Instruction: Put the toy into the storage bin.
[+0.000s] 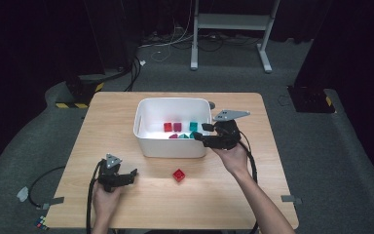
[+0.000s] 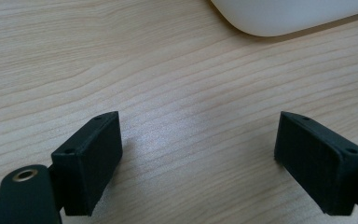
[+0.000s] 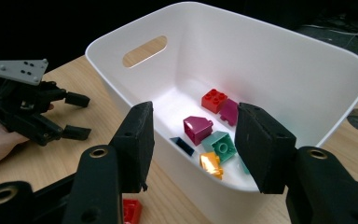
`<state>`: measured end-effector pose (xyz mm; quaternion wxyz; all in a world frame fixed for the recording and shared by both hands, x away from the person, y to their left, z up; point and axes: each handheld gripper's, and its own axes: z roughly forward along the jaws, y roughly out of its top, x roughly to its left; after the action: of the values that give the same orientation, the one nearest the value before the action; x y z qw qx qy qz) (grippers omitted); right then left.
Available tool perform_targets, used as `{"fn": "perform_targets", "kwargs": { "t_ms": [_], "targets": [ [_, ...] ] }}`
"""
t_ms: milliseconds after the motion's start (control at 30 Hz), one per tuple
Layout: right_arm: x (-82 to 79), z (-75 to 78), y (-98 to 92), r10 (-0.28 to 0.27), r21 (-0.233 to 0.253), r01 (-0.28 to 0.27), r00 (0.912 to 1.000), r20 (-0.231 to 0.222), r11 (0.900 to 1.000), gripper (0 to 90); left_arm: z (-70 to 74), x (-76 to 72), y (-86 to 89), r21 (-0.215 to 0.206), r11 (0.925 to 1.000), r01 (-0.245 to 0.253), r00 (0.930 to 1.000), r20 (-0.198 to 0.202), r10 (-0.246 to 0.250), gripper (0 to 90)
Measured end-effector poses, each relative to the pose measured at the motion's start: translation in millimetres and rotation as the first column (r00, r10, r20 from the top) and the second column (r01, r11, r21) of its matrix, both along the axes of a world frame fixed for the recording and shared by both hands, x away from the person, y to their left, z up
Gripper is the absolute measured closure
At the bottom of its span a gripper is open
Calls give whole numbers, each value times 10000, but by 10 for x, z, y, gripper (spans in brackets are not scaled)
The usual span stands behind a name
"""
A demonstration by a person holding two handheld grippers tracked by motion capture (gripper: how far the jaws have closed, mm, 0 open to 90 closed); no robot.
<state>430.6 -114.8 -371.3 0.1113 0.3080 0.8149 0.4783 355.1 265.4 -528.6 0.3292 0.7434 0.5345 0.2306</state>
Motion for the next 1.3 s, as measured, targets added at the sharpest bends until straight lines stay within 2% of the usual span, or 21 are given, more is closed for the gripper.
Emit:
{"fn": "perform_targets", "kwargs": {
  "t_ms": [233,433,800,1067,1300],
  "targets": [
    [-171,-130,17,229,-79,-228,9997,64,9997,471,0,0,0,7,10000,4,10000,1,-4,150],
    [-292,-319,81,444,-212,-444,9990,5,9988,467,0,0,-1,11,10000,5,10000,1,-5,150],
    [-462,-743,274,738,-440,-764,9956,-582,9961,462,0,-1,-2,12,10000,2,10000,2,-2,150],
    [-555,-1008,429,966,-984,-1049,9916,-858,9896,449,0,-1,-2,12,10000,-3,10000,3,3,151],
    [-529,-1237,531,827,-1074,-964,9887,-1250,9895,419,0,-1,-2,15,10000,-2,10000,4,2,151]
  ]
}}
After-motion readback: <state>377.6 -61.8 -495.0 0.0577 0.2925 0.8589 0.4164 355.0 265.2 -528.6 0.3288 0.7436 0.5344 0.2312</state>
